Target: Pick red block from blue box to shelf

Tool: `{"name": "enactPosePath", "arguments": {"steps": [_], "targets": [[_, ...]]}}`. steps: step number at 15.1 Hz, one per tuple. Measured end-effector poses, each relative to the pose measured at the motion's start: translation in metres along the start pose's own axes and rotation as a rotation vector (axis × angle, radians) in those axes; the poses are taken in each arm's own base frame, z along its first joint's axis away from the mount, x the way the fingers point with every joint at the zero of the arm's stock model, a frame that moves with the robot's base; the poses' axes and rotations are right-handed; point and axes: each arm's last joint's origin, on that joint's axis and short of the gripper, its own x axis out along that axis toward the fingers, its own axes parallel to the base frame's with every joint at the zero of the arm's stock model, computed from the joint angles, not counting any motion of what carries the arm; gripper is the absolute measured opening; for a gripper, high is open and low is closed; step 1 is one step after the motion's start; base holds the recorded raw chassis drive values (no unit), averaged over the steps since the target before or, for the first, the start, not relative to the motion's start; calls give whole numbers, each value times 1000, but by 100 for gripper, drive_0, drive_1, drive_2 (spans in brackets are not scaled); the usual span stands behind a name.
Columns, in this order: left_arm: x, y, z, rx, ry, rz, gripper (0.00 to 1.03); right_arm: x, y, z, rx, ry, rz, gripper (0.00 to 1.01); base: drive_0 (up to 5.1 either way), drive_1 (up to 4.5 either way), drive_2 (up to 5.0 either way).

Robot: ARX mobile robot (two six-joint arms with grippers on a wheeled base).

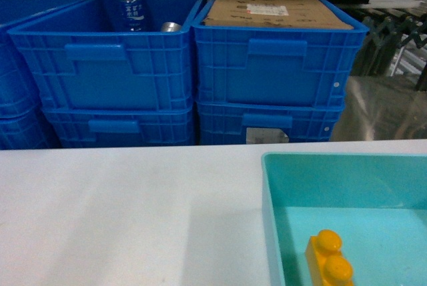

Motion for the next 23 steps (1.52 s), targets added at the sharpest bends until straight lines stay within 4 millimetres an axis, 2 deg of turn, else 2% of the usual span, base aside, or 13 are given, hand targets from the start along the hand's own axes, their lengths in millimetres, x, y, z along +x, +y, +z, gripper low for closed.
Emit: {"name": "enactPosePath", "arguments": {"steps": [23], "targets": [[0, 0, 0, 0, 0, -1, 98, 0, 0, 0, 0, 0, -1, 27, -159, -159, -159]]}}
